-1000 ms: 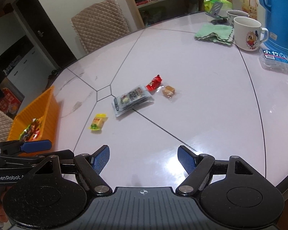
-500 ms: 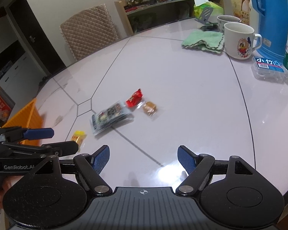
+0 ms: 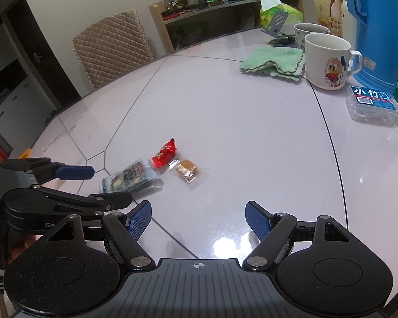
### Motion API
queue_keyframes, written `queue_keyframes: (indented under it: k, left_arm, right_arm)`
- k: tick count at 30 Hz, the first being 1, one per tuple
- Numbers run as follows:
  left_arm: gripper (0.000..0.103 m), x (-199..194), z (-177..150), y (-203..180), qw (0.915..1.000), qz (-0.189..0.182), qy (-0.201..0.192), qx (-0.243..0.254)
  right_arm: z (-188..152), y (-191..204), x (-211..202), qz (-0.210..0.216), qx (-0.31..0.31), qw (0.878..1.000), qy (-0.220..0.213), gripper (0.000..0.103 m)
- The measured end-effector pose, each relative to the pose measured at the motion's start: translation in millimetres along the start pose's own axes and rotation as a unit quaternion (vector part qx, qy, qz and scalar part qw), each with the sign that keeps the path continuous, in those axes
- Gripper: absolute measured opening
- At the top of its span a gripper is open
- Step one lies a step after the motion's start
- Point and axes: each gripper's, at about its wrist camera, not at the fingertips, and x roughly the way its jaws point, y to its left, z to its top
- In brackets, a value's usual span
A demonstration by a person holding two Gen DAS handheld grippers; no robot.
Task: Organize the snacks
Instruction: 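Grasp the clear seaweed snack pack with the left tool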
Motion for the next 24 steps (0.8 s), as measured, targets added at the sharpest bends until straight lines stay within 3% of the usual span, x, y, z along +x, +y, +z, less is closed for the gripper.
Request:
queue_keyframes:
  k: [10,20,24]
  left_arm:
    - [0.07,24,6,2,0.9995,-0.015,0.018,0.02]
    - [0.04,19,5,3,0.9991,-0.035,0.021,0.014]
    - [0.038,13,1,4,0.9989,-0.031,0.033,-0.01]
  right_arm:
    - [8,-2,10,-0.005,0.0,1.0,0.002,0.078]
    - [7,-3,14,-0.008,0.004,1.0,0.007,0.078]
    - [7,-4,14,-0.008,0.007,1.0,0.01,0.078]
